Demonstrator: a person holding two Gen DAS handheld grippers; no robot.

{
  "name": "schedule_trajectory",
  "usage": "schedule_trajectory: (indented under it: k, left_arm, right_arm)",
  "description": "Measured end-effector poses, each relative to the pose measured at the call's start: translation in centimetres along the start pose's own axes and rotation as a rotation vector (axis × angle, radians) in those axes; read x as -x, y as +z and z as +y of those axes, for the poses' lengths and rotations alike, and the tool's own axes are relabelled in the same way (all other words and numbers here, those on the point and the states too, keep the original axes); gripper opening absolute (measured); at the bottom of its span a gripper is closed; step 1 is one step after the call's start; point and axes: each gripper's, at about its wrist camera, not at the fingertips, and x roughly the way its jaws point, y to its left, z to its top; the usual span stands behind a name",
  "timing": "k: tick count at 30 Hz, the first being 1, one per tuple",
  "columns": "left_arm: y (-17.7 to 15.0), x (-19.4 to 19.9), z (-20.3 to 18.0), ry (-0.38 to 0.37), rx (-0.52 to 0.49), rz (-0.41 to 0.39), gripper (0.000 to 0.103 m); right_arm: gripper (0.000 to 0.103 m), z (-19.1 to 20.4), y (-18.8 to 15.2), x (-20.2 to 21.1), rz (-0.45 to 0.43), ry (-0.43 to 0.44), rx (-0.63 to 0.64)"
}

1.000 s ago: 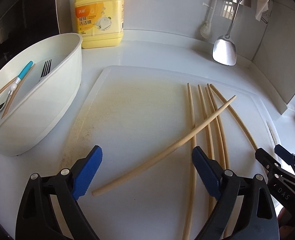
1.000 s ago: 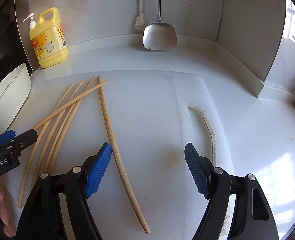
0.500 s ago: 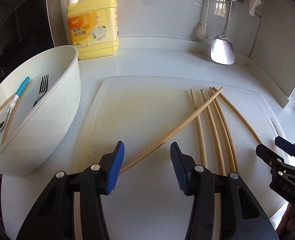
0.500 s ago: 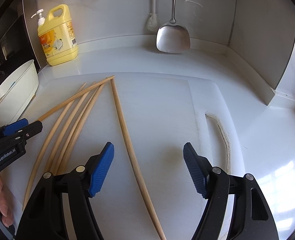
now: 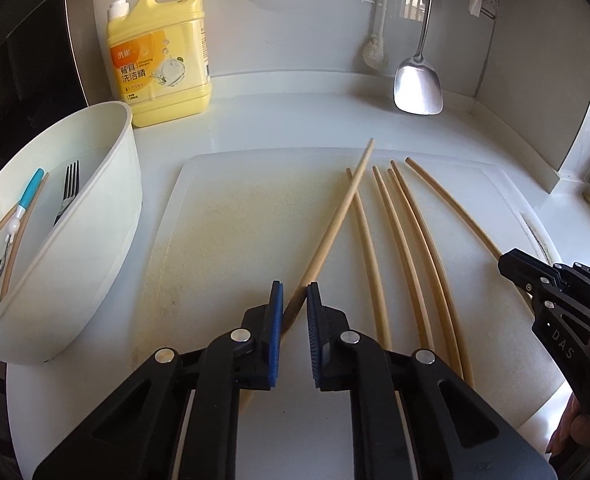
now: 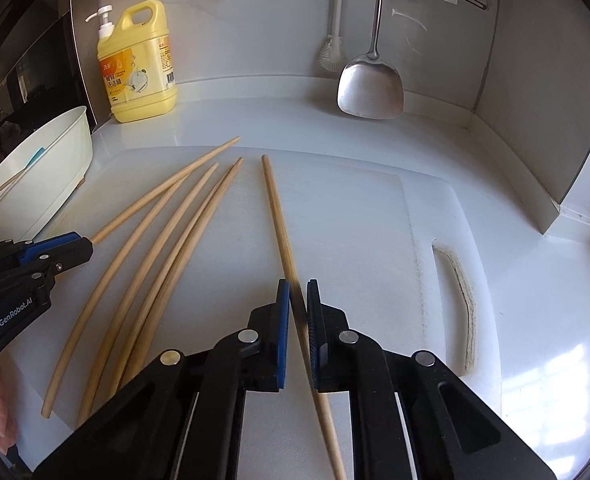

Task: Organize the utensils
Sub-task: 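Grasp one chopstick with the right tool while the left tool grasps another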

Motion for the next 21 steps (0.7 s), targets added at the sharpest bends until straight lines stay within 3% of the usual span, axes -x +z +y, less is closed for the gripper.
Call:
schedule_trajectory:
  k: [11, 21]
  left_arm:
    - [-0.8, 2.0, 0.6, -0.103, 0.070, 0.014, 0.007]
    - [0.6, 5.9, 2.3, -0.091, 0.135, -0.003, 0.007]
  right_arm:
    - [0.006, -0.5, -0.1, 1.6, -0.028, 0.029, -0.065]
    - [0.006, 0.5, 1.8, 4.0, -0.050, 0.065, -0.052]
